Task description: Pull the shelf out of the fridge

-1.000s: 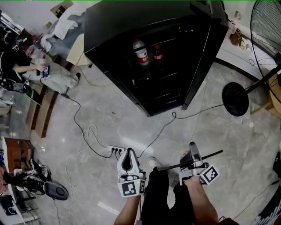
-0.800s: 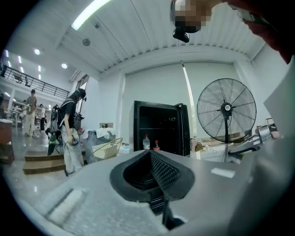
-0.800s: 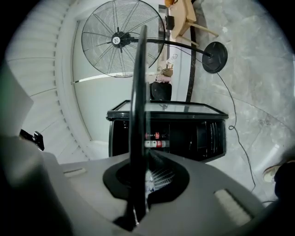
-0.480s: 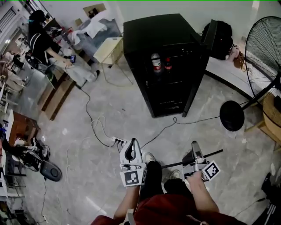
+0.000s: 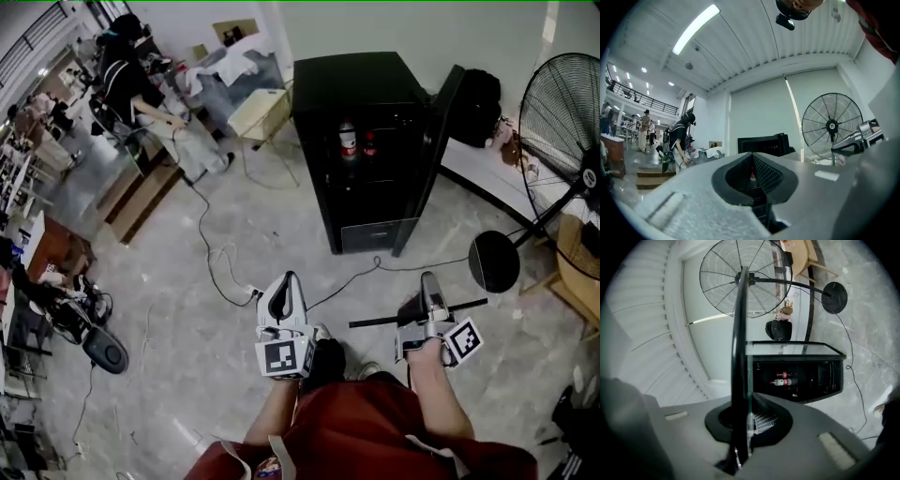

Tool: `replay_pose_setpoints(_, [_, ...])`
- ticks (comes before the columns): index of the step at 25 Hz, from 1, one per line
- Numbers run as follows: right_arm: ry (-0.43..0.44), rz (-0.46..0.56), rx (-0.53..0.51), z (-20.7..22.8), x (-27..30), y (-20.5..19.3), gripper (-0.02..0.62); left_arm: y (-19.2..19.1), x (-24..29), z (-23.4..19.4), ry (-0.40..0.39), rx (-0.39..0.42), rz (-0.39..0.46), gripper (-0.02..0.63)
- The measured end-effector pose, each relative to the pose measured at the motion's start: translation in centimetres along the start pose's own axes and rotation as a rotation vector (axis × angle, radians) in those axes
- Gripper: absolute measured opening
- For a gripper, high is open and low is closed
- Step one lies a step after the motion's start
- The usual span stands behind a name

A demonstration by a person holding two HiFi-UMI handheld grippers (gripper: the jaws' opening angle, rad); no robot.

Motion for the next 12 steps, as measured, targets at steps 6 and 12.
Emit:
replay_pose_setpoints(6, [0.031, 0.048, 0.078, -4.9, -0.8, 1.4, 0.009, 5.1, -0.9, 1.8, -0.03, 0.037, 0.054, -0.003])
replay_pose_setpoints(12, [0.082, 0.042, 0.058, -7.6, -1.2, 2.4, 0.009, 7.0, -1.4, 3.2, -0.044, 0.012, 0.082, -0.003])
Point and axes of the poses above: the fingertips, and each gripper's own axes: x forward along the fingers, z to its right, y out of its top, the point moved 8 cm from there along -x, backward along the fingers, and after that the axes turned 11 degrees about -x, right-handed, at the moved point
